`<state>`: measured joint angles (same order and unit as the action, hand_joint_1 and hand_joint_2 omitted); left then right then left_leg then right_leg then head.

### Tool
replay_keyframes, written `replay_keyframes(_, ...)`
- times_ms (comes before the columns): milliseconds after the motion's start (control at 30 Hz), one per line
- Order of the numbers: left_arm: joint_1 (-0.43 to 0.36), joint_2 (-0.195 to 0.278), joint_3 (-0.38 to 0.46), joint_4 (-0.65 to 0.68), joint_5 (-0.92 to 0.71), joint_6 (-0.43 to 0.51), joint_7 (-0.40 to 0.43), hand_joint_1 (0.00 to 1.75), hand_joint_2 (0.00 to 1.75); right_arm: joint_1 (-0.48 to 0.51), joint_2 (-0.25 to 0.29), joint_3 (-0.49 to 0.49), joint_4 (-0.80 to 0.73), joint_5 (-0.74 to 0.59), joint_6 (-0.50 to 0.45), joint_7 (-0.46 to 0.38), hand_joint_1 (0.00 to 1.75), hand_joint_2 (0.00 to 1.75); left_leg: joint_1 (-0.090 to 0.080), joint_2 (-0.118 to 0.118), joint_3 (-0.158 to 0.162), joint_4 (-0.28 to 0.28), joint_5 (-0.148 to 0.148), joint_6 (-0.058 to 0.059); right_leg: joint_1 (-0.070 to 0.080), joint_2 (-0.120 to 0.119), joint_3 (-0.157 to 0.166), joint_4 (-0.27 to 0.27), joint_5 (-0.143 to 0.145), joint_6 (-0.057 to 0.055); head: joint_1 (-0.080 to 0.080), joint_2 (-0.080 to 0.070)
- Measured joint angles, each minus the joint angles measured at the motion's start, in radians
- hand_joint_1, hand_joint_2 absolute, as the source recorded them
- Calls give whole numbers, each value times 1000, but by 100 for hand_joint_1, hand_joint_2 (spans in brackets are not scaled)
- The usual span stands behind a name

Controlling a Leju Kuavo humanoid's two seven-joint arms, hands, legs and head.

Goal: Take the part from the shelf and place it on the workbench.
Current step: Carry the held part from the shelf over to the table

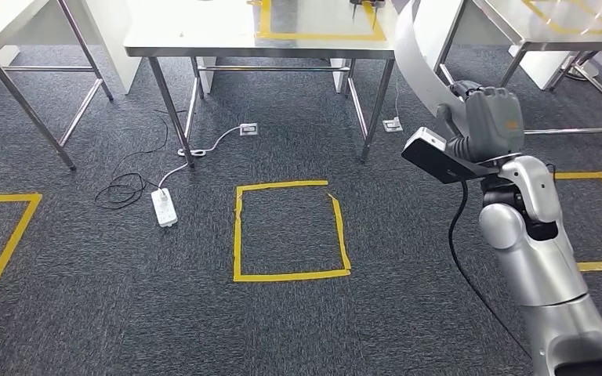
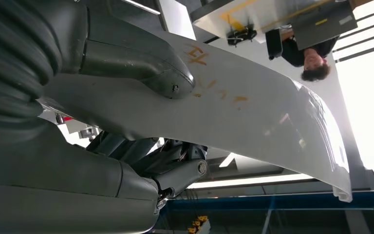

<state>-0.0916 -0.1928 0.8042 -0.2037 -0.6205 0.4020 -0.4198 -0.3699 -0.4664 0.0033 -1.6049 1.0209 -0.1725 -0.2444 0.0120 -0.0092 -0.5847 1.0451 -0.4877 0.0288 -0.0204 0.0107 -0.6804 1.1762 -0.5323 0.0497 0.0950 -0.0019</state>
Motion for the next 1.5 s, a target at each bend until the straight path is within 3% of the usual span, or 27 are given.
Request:
replay_keyframes(67,2,0,0,0,3,-20,-10,0,175,-4,0,2,5,7,-4,-1,175,175,-2,7,-1,0,-3,4,0,-5,-61,124,-42,2,0,0)
replay_keyframes(100,2,1,0,0,5,-28,-15,0,175,-5,0,4,8,9,-4,-1,175,175,-3,10,0,0,-4,4,0,-6,-72,142,-37,0,0,0)
replay_keyframes(133,2,1,0,0,7,-32,-18,0,175,-8,0,6,12,10,-4,-1,175,175,-3,13,3,0,-5,4,1,-6,-61,117,-14,-3,0,0)
replay_keyframes(233,1,0,0,0,9,-36,-23,0,175,-26,0,8,16,11,-5,-1,175,175,-6,19,11,0,-11,-3,10,-17,42,-88,71,-20,-1,0)
replay_keyframes(300,1,0,0,0,9,-37,-23,0,175,-35,-1,8,17,11,-6,-1,175,175,-8,23,13,-1,-16,-13,19,-24,72,-152,78,-30,-1,0)
replay_keyframes(433,0,0,0,-1,8,-37,-27,0,175,-38,-2,8,19,11,-10,-1,175,175,-9,25,12,17,-35,-36,13,-13,90,-167,72,-50,-4,0)
replay_keyframes(500,0,1,0,-1,6,-37,-29,0,175,-39,-2,9,19,11,-12,-1,175,175,-8,16,-39,118,-75,-43,9,-12,107,-172,66,-60,-7,0)
replay_keyframes(567,2,1,0,-1,3,-37,-28,0,175,-37,-2,12,19,11,-13,-2,175,175,-7,14,-120,244,-111,-48,10,-9,117,-171,56,-64,-9,0)
replay_keyframes(600,3,1,0,0,2,-37,-26,0,175,-36,-2,12,19,11,-13,-2,175,175,-7,14,-146,270,-103,-48,10,-6,124,-171,50,-63,-9,0)
replay_keyframes(633,4,1,0,0,0,-37,-24,0,175,-36,-2,13,19,11,-13,-2,175,175,-7,14,-153,259,-75,-48,10,-3,132,-171,44,-62,-9,0)
replay_keyframes(700,4,2,0,0,-3,-37,-21,0,175,-35,-2,13,19,11,-13,-1,175,175,-7,12,-117,138,16,-43,10,2,151,-171,27,-57,-9,0)
replay_keyframes(767,3,3,0,0,-6,-37,-20,0,175,-34,-2,13,19,11,-14,-1,175,175,-8,7,-67,26,63,-33,14,5,162,-169,11,-48,-11,0)
replay_keyframes(800,3,3,0,0,-7,-37,-20,0,175,-31,-2,13,19,10,-14,-1,175,175,-9,5,-55,3,64,-27,15,7,163,-169,5,-43,-12,0)
replay_keyframes(933,1,3,0,0,-9,-38,-20,0,175,-9,-8,9,16,9,-19,0,175,175,-8,4,-42,-5,45,-2,12,5,165,-156,-15,-21,-11,0)
replay_keyframes(1000,-1,3,0,-1,-10,-39,-18,0,175,5,-13,3,12,8,-25,0,175,175,-5,4,-32,-8,36,8,10,-1,113,-59,-55,-12,-8,0)
replay_keyframes(1067,-1,3,0,0,-12,-40,-14,0,175,26,-15,-3,10,8,-30,1,175,175,-5,4,-22,-8,24,11,10,-3,20,83,-96,-6,-7,0)
replay_keyframes(1100,-1,3,0,0,-12,-40,-13,0,175,37,-15,-6,9,8,-31,1,175,175,-5,4,-15,-8,18,11,9,-4,-16,124,-93,-6,-7,0)
replay_keyframes(1133,0,3,0,0,-12,-40,-12,0,175,46,-15,-8,8,8,-31,1,175,175,-5,4,-6,-8,10,10,9,-4,-34,128,-69,-7,-7,0)
replay_keyframes(1200,-1,2,0,0,-14,-40,-13,0,175,53,-17,-12,3,7,-30,-1,175,175,-5,5,18,-8,-6,6,8,-7,-7,14,30,-11,-7,0)
replay_keyframes(1267,-3,1,-1,0,-17,-41,-14,0,175,53,-23,-17,-2,2,-28,-6,175,175,-7,5,35,-9,-22,-3,12,-15,45,-115,93,-18,-8,0)
replay_keyframes(1300,-4,1,-1,0,-18,-41,-14,0,175,55,-26,-20,-4,-1,-26,-8,175,175,-8,5,39,-10,-27,-8,16,-18,58,-145,99,-23,-8,0)
replay_keyframes(1367,-6,0,-1,0,-20,-41,-14,0,175,58,-31,-25,-7,-6,-22,-10,175,175,-9,7,44,-14,-34,-20,22,-16,63,-155,89,-35,-9,0)
replay_keyframes(1433,-8,0,-1,-1,-20,-41,-15,0,175,60,-36,-30,-11,-9,-18,-13,175,175,-10,9,46,-11,-44,-31,16,-11,71,-159,85,-47,-11,0)
replay_keyframes(1500,-11,0,-1,-1,-21,-41,-15,0,175,61,-43,-35,-14,-17,-12,-19,175,175,-10,10,15,59,-75,-40,11,-10,88,-165,78,-60,-14,0)
